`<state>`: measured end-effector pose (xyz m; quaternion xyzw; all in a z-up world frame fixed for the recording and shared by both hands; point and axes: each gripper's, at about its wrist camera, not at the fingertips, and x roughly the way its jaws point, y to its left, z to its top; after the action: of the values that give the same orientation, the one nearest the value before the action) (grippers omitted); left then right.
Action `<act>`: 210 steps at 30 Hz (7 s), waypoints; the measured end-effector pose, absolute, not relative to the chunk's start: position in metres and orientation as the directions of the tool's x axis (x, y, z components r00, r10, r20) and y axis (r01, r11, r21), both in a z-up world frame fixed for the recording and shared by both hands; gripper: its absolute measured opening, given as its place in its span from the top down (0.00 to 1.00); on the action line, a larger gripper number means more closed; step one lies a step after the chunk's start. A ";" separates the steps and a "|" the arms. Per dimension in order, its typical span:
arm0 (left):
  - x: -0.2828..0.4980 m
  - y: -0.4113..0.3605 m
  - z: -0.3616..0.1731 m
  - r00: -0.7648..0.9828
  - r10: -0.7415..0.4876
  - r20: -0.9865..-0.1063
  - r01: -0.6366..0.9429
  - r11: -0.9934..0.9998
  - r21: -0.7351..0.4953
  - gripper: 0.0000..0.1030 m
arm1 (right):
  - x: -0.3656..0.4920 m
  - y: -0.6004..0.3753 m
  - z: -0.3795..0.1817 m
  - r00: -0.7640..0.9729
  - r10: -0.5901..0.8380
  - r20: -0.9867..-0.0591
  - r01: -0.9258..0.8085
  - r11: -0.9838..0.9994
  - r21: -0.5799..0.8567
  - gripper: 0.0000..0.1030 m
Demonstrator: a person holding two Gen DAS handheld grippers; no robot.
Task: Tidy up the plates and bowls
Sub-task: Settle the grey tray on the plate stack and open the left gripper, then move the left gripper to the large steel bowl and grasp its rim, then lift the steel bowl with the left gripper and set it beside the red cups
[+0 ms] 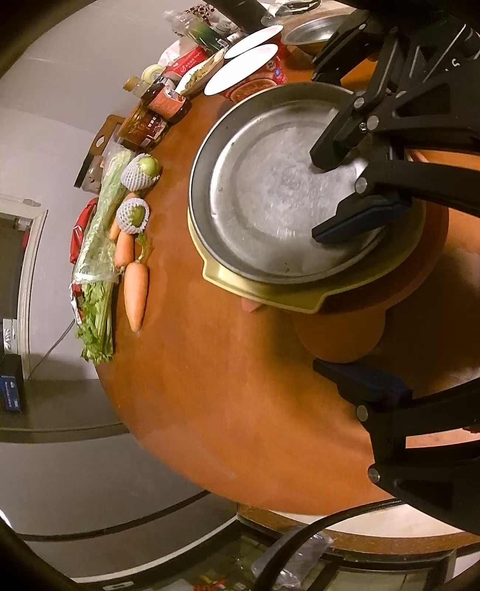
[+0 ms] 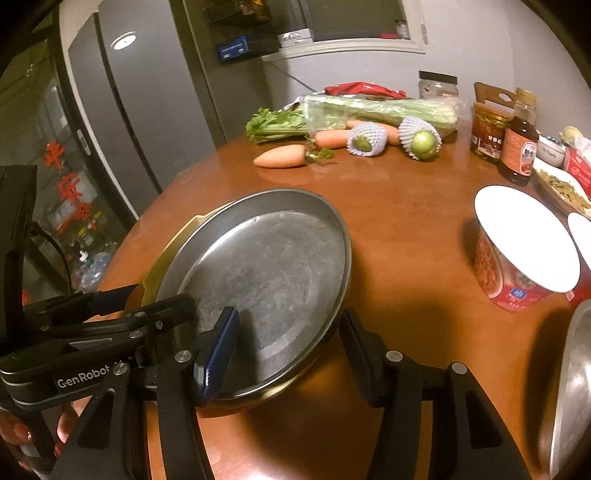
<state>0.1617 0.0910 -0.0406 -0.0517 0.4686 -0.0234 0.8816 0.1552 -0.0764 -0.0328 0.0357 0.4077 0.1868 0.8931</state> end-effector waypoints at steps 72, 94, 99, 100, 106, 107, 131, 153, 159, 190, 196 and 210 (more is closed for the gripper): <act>0.104 0.039 0.040 0.719 -0.006 -0.695 -0.003 1.000 -0.011 0.32 | 0.099 -0.130 0.049 0.749 0.311 -0.586 -0.247 0.951 0.189 0.34; 0.081 -0.084 0.080 0.755 -0.150 -0.638 0.160 0.986 -0.042 0.30 | 0.042 -0.254 0.087 0.830 0.207 -0.518 -0.127 0.974 0.186 0.31; 0.085 -0.109 0.075 0.741 -0.178 -0.648 0.196 0.980 -0.044 0.30 | 0.046 -0.288 0.079 0.831 0.144 -0.537 -0.064 0.984 0.165 0.31; 0.087 -0.114 0.073 0.737 -0.180 -0.652 0.201 0.979 -0.043 0.30 | 0.047 -0.292 0.077 0.829 0.135 -0.543 -0.056 0.986 0.159 0.31; 0.101 -0.131 0.056 0.703 -0.186 -0.687 0.213 0.976 -0.046 0.30 | 0.059 -0.318 0.054 0.790 0.107 -0.604 -0.025 0.990 0.142 0.31; 0.103 -0.134 0.053 0.696 -0.186 -0.694 0.215 0.976 -0.047 0.30 | 0.061 -0.320 0.051 0.783 0.102 -0.613 -0.024 0.990 0.136 0.31; 0.124 -0.176 -0.019 0.564 -0.212 -0.798 0.252 0.964 -0.078 0.29 | 0.076 -0.355 -0.014 0.697 0.133 -0.705 -0.018 0.986 0.169 0.31; 0.126 -0.199 -0.044 0.515 -0.255 -0.819 0.328 0.941 -0.087 0.59 | 0.079 -0.350 -0.029 0.700 0.158 -0.696 -0.047 0.983 0.176 0.61; 0.124 -0.196 -0.042 0.517 -0.257 -0.816 0.327 0.941 -0.089 0.60 | 0.078 -0.343 -0.028 0.696 0.167 -0.698 -0.068 0.983 0.168 0.63; 0.084 -0.107 -0.024 0.588 -0.143 -0.797 0.206 0.978 -0.023 0.60 | 0.056 -0.249 -0.004 0.678 0.253 -0.690 -0.240 0.964 0.118 0.62; 0.088 -0.111 -0.028 0.581 -0.143 -0.801 0.213 0.977 -0.019 0.60 | 0.058 -0.248 -0.005 0.674 0.246 -0.696 -0.237 0.965 0.111 0.62; 0.093 -0.118 -0.041 0.573 -0.134 -0.809 0.218 0.976 -0.007 0.60 | 0.063 -0.255 -0.020 0.654 0.252 -0.714 -0.221 0.965 0.139 0.62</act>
<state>0.0930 -0.1181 -0.0408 0.0466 0.4513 -0.0992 0.8856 0.0625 -0.2552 -0.0195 0.0197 0.3954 0.1301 0.9091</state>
